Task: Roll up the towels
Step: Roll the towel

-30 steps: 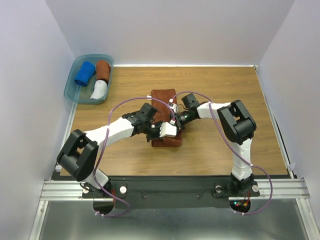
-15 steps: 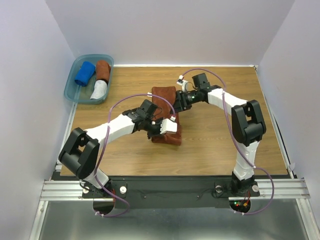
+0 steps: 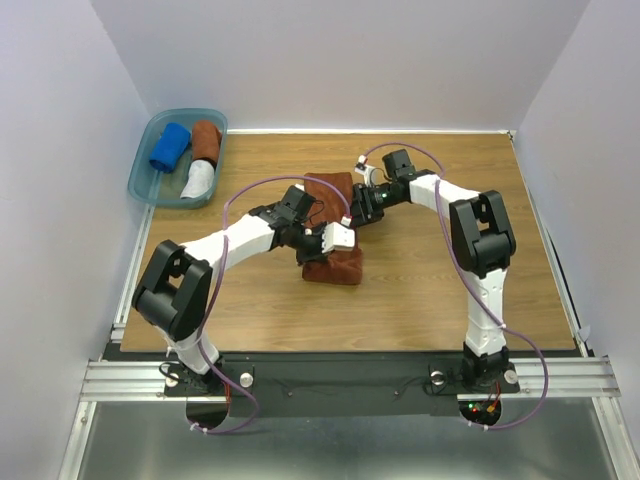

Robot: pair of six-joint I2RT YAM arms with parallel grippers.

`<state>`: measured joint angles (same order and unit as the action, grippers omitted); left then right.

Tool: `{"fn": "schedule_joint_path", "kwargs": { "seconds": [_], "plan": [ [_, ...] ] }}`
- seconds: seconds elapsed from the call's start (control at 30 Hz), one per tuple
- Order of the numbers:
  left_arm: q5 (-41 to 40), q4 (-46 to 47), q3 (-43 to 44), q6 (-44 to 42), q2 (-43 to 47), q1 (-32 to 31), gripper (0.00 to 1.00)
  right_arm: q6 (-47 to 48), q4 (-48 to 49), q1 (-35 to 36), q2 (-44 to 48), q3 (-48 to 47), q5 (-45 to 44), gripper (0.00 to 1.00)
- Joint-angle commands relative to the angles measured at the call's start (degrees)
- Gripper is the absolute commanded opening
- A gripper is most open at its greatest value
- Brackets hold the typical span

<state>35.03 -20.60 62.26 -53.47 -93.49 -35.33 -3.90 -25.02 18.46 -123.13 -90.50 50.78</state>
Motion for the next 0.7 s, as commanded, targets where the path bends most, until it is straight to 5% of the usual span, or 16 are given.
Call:
{"fn": "schedule_joint_path", "kwargs": {
  "seconds": [0.0, 0.67],
  "plan": [
    [2.1, -0.5, 3.7, 0.0, -1.9, 1.7, 0.0, 0.0, -0.8, 0.3, -2.3, -0.4, 0.7, 0.51],
    [2.0, 2.8, 8.6, 0.3, -9.0, 5.2, 0.0, 1.6, -3.3, 0.7, -4.4, -1.3, 3.1, 0.48]
  ]
}}
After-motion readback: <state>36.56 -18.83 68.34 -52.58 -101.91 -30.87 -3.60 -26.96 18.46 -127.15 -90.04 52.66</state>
